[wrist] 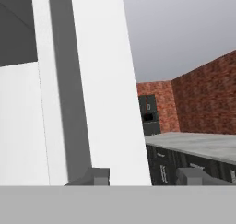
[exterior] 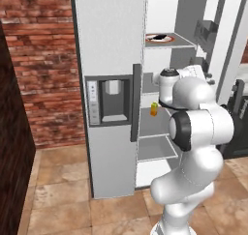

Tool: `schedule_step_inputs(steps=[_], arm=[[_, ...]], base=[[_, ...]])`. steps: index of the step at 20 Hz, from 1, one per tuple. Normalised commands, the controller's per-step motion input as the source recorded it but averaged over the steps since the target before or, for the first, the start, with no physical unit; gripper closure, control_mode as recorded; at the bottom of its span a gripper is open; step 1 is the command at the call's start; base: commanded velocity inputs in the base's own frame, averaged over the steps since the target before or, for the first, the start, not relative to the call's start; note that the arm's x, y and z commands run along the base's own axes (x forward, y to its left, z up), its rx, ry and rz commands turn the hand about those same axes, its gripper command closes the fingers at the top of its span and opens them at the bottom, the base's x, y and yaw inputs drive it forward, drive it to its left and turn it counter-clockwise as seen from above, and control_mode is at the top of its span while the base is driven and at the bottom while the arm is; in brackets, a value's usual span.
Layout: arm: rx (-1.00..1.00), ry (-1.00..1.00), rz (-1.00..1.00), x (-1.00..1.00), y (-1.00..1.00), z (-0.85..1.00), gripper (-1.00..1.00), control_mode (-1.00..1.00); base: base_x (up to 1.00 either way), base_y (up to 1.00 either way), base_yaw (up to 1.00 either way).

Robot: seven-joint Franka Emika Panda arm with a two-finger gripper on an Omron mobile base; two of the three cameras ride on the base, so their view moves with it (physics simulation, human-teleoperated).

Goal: Retrieve the fish from the fridge and place it on the saucepan with marinade on the stove.

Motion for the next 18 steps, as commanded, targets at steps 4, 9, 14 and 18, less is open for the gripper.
schedule_step_inputs(steps=[4,9,14,18], arm=[[0.0,0.0,0.0,-0.32,-0.55,0.0,-1.0,-1.0],[0.0,0.0,0.0,-0.16,-0.42,0.0,-1.0,-1.0],[0.0,0.0,0.02,-0.02,-0.33,0.0,-1.0,-1.0],[0.0,0.0,0.05,0.0,-0.25,0.0,-1.0,-1.0]], base=[[0.0,0.0,0.0],[0.0,0.0,0.0],[0.0,0.0,0.0],[0.0,0.0,0.0]])
